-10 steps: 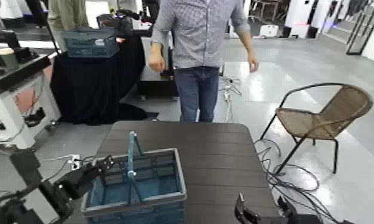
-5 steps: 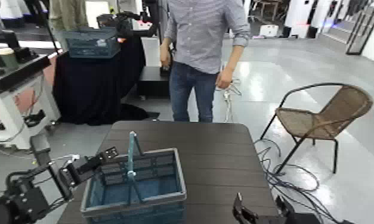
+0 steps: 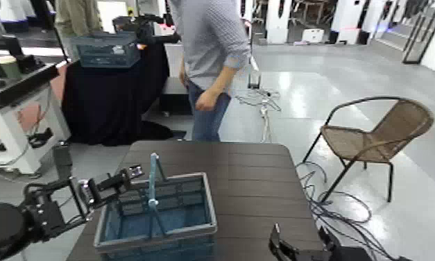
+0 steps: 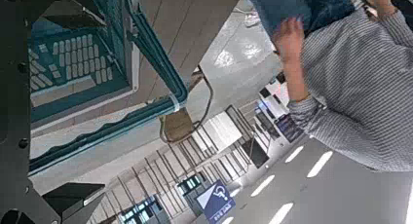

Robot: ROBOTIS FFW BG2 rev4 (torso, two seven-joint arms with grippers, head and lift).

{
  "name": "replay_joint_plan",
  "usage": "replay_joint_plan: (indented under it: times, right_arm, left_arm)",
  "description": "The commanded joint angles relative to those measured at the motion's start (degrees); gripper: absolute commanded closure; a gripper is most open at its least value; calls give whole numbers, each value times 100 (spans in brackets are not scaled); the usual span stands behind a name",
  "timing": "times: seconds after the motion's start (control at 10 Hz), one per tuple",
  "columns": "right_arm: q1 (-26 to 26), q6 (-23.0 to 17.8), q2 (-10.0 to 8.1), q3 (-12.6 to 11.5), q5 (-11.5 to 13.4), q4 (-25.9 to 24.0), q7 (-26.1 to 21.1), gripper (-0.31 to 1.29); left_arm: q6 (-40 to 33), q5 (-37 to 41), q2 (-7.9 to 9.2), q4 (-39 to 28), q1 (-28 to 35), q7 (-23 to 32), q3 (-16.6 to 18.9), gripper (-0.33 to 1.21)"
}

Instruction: Grasp the handle of the crate.

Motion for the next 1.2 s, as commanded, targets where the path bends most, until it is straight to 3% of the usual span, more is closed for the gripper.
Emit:
replay_joint_plan:
  times: [0.1, 0.4, 0.6, 0.7, 0.8, 0.9, 1.1, 1.2]
  right_arm:
    - [-29, -30, -9, 9, -35, 38, -1, 15]
    - [-64, -48, -26, 36, -70, 65, 8, 15]
    - [-82, -57, -44, 53, -88, 82, 8, 15]
    - [-99, -66, -53, 71, -106, 100, 8, 15]
    - [-99, -74, -62, 80, -114, 100, 8, 15]
    - [-99, -74, -62, 80, -123, 109, 8, 15]
    - [-108, -74, -62, 80, -123, 109, 8, 15]
    - [-99, -74, -62, 80, -132, 109, 8, 15]
  left_arm:
    - [213, 241, 51, 394, -411, -9, -455, 11]
    - [336, 504, 51, 552, -692, -150, -939, 13]
    - [380, 539, 69, 640, -815, -237, -1115, 23]
    - [389, 539, 69, 693, -850, -264, -1150, 38]
    - [389, 539, 69, 755, -876, -299, -1176, 68]
    - [380, 539, 78, 781, -876, -308, -1167, 84]
    - [354, 539, 78, 799, -876, -325, -1115, 106]
    - [354, 539, 78, 799, -876, -352, -1106, 107]
